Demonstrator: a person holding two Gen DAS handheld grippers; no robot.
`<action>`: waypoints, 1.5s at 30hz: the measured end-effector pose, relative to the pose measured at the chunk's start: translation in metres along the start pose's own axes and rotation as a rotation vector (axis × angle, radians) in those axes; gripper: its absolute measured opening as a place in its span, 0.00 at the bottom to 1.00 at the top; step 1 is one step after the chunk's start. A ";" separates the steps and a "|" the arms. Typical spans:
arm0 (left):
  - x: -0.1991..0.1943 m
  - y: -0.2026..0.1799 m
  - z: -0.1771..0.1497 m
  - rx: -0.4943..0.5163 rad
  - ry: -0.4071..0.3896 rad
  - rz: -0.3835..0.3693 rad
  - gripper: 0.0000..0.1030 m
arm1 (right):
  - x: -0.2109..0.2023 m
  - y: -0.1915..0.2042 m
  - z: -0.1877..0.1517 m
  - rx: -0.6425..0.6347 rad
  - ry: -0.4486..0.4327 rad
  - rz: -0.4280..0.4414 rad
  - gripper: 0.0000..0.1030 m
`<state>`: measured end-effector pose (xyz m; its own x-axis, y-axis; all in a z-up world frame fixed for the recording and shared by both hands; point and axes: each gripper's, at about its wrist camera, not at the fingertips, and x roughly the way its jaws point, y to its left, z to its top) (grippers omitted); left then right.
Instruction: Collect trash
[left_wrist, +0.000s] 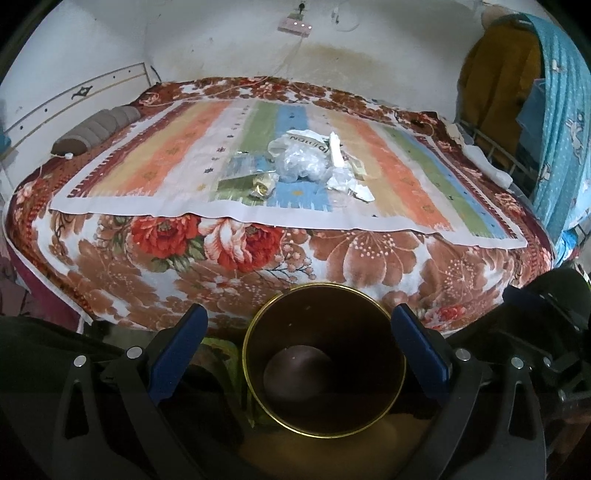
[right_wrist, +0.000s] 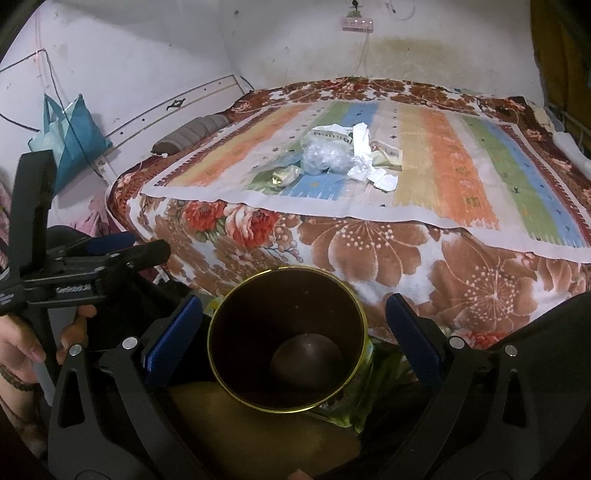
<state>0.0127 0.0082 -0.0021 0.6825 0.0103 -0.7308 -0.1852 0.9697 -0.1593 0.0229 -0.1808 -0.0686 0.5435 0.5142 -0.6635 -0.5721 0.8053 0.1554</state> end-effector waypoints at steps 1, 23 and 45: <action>0.001 -0.001 0.002 0.003 0.003 0.012 0.95 | 0.000 0.000 0.001 0.000 -0.001 0.000 0.92; 0.027 0.009 0.068 0.070 0.070 0.060 0.95 | 0.030 -0.013 0.062 -0.043 0.038 0.023 0.92; 0.108 0.040 0.151 -0.099 0.204 0.060 0.95 | 0.099 -0.037 0.140 -0.067 0.083 -0.048 0.92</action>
<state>0.1855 0.0847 0.0127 0.5133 0.0079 -0.8581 -0.2966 0.9400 -0.1688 0.1838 -0.1182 -0.0375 0.5204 0.4470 -0.7276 -0.5880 0.8054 0.0742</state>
